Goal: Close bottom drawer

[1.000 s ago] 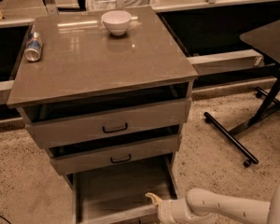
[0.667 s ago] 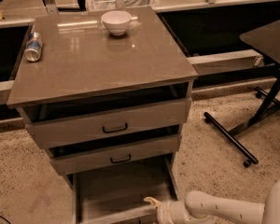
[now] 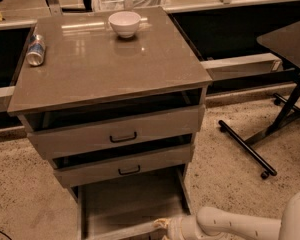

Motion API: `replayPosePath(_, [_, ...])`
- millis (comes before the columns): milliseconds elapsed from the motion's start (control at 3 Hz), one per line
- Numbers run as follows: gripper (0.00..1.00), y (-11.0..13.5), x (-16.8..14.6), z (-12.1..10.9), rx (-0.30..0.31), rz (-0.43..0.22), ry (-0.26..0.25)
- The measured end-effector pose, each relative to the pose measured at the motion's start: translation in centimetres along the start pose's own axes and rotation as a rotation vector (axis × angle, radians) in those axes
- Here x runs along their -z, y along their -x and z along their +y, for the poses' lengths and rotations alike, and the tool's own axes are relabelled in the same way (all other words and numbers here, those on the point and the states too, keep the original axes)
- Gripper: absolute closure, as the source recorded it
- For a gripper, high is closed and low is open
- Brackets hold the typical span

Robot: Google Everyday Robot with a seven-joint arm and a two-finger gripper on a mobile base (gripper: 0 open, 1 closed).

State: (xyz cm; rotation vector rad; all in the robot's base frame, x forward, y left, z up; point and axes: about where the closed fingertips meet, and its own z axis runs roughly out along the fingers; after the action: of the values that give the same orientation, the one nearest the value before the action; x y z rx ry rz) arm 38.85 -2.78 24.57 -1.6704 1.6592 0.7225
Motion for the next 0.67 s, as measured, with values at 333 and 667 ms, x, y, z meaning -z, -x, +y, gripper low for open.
replayPosePath(333, [0.68, -0.1, 0.0, 0.0, 0.000, 0.001, -0.002])
replayPosePath(667, [0.91, -1.6, -0.7, -0.2, -0.010, -0.005, 0.003])
